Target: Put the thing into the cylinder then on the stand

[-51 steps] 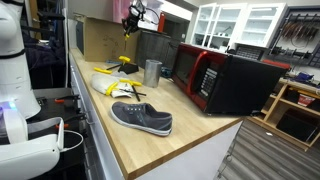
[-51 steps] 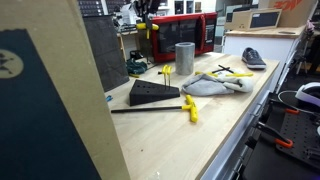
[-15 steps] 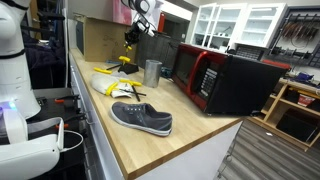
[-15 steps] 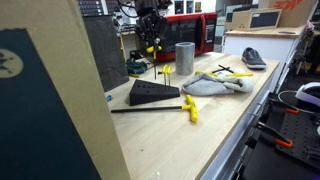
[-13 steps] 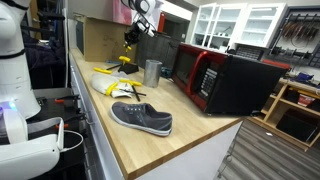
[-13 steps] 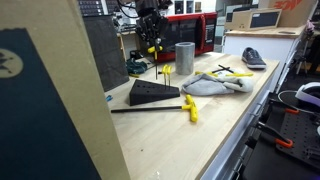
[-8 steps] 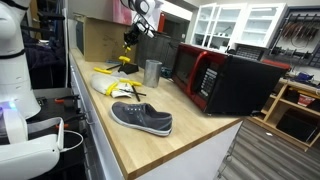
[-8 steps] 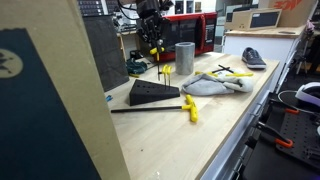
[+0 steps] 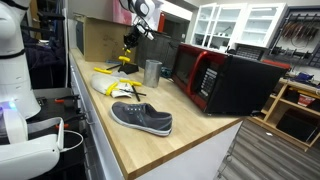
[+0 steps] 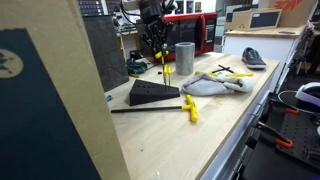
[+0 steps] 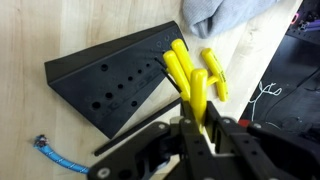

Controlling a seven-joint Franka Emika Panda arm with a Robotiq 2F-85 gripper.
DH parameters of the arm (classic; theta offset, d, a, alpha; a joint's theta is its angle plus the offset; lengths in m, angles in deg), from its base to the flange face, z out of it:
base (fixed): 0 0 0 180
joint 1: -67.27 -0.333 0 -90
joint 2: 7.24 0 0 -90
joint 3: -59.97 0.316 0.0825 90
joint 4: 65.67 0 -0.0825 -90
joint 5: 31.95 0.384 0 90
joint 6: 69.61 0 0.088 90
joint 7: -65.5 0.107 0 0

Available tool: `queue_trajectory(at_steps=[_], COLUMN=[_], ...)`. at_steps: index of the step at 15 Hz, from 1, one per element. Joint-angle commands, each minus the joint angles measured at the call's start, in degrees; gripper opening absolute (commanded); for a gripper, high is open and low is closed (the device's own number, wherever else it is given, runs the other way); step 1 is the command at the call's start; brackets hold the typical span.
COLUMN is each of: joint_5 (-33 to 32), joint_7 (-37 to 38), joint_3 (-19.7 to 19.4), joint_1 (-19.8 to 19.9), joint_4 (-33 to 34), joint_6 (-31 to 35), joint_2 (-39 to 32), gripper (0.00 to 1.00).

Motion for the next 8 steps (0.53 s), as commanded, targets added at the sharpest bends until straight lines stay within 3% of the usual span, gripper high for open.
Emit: queue_trajectory(at_steps=[1,8], joint_5=[-1.04,-3.53], joint_7=[-2.16,-1.14], joint_3=[-0.33,-0.41], joint_1=[-0.04,-0.96], joint_4=[-1.11,-0.71], joint_6=[-0.11,2.25], joint_2=[1.24,1.01], gripper=[0.04,0.04])
